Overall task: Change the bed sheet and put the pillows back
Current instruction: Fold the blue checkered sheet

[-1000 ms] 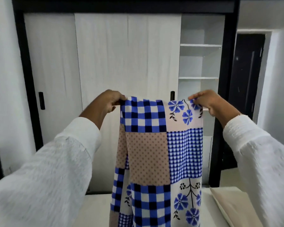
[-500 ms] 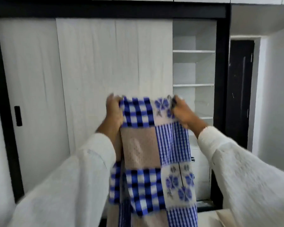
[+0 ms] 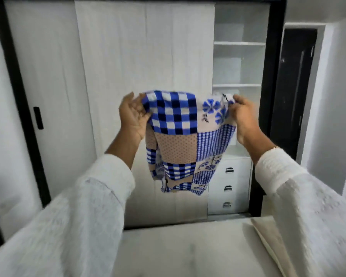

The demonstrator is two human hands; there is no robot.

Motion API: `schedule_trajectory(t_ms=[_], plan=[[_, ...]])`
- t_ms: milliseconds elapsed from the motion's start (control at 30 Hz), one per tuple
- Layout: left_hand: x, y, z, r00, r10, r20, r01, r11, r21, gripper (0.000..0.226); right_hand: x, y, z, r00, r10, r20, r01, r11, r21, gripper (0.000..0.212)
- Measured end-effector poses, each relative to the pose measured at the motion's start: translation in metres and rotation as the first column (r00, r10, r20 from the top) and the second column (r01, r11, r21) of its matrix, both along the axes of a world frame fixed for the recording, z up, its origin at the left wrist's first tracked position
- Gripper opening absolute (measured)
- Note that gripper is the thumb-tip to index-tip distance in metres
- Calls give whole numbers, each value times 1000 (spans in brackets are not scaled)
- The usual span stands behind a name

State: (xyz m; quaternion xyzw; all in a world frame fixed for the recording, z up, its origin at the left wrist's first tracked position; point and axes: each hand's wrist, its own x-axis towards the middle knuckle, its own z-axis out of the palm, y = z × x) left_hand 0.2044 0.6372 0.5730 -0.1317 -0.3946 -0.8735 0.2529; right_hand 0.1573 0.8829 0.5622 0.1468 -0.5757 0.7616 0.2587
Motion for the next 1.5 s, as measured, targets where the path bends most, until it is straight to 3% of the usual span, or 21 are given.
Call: schedule_trajectory(t_ms=[67,133,267,400,500,600,667,767,833,933,1033,1100,1200,1300,1433,1500], plan=[[17,-1,-59,988,16,155,-14,1000,-10,20,26,0,-59,987,-52,152,77,984,-162,16],[38,-1,-134,939,67,338,-64,998,-20,14,58,-3,-131,939,-111,325,187,960,-211,22],[107,-4,-293,739,192,646,-93,979,-184,17,128,1,-292,761,-243,602,353,933,-69,12],[197,0,-424,461,223,859,19,965,-261,19,228,16,-422,485,-358,798,416,897,150,12],[267,13,-491,343,201,918,89,965,-245,30,300,25,-473,351,-401,846,440,868,229,14],[336,25,-534,299,176,938,202,949,-243,22,360,33,-496,334,-454,826,398,862,313,13],[381,28,-560,313,255,915,283,895,-346,17,397,37,-511,309,-465,830,372,862,344,14],[438,31,-575,326,352,878,361,811,-459,18,446,42,-537,247,-462,852,152,887,436,25],[461,36,-575,336,354,873,383,795,-470,18,473,34,-547,209,-470,857,17,878,478,22],[471,51,-572,397,364,842,487,694,-530,27,494,5,-544,297,-580,759,28,799,600,23],[465,59,-569,413,444,795,509,611,-606,17,493,-38,-541,494,-457,739,-163,787,596,21],[463,55,-571,413,466,783,534,572,-622,15,490,-60,-543,554,-395,733,-254,758,601,21],[463,40,-587,374,459,806,621,522,-585,31,480,-79,-553,578,-352,736,-335,720,608,22],[461,24,-602,309,431,848,705,494,-508,31,459,-86,-559,575,-341,743,-339,727,597,21],[433,5,-614,155,447,881,724,555,-409,46,416,-92,-567,570,-321,757,-348,740,575,20],[399,-3,-621,159,517,841,702,540,-464,51,382,-95,-574,575,-313,756,-329,758,564,20]])
